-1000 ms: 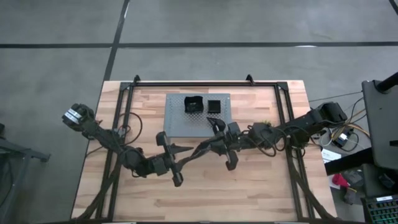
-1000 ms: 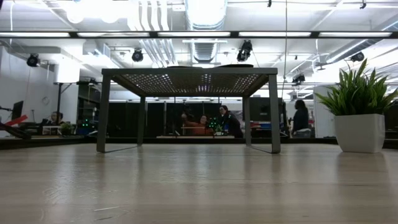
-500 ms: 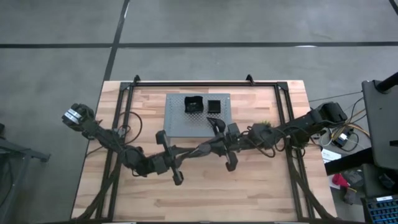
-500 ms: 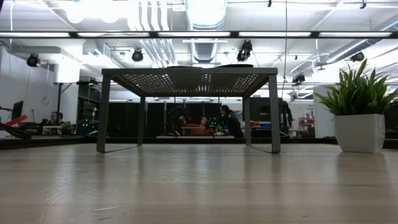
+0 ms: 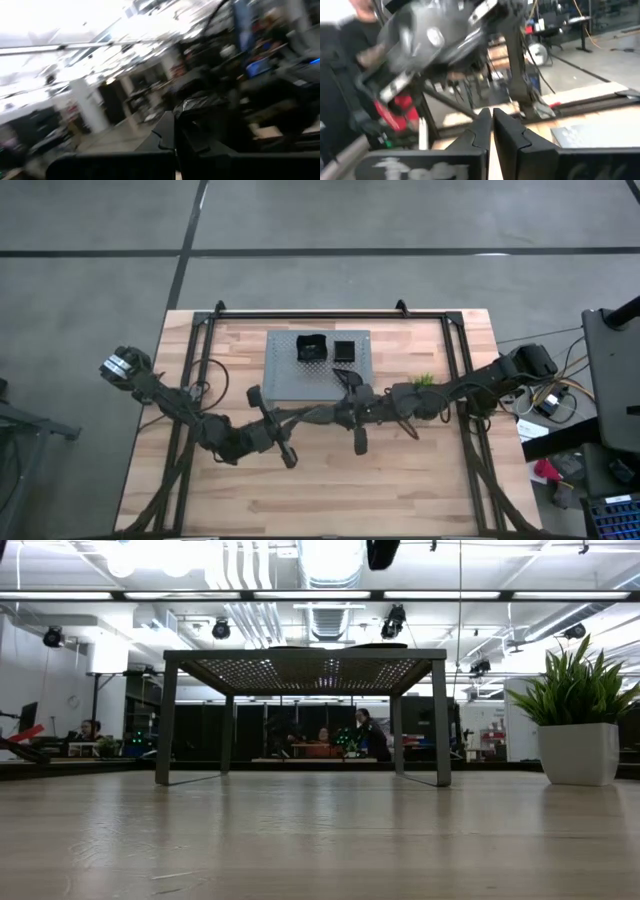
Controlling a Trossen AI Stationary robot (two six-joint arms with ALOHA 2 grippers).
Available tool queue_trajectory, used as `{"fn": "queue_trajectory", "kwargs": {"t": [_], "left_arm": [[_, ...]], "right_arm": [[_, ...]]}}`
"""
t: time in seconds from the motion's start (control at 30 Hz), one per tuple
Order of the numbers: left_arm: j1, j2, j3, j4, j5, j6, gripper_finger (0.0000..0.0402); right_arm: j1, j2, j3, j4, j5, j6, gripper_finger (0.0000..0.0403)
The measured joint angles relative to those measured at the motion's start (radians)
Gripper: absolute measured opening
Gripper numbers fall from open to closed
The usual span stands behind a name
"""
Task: Pick & Place Mini shaped plates
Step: Stack the drop-shaped plate on top of the drop-shaped plate on the shelf
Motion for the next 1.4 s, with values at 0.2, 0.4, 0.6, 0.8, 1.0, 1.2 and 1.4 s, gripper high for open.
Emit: {"fn": "queue_trajectory", "kwargs": {"t": [0.2,0.4,0.6,0.8,1.0,1.2,1.4], "left_arm": [[0.0,-0.011,0.0,0.001,-0.205,0.017,0.0],[0.001,-0.012,0.0,0.0,-0.385,0.005,0.0],[0.0,-0.012,-0.001,-0.018,-0.446,-0.025,0.0],[-0.001,-0.012,-0.002,-0.047,-0.532,-0.058,0.0],[0.002,-0.012,-0.002,-0.14,-0.524,-0.153,0.0],[0.019,-0.012,-0.005,-0.205,-0.479,-0.294,0.0],[0.035,-0.012,-0.009,-0.208,-0.413,-0.345,0.0]], "right_arm": [[0.011,0.0,0.0,-0.103,0.104,-0.098,0.0041],[0.026,0.0,0.0,-0.117,0.11,-0.314,0.0066],[0.024,0.0,0.0,-0.134,0.138,-0.309,0.0066],[0.031,0.0,0.0,-0.114,0.134,-0.35,0.0055],[0.072,0.0,0.001,-0.053,0.254,-0.603,0.0059],[0.096,0.003,0.034,-0.05,0.425,-0.725,0.0059],[0.095,0.036,0.073,-0.05,0.468,-0.783,0.0052]]}}
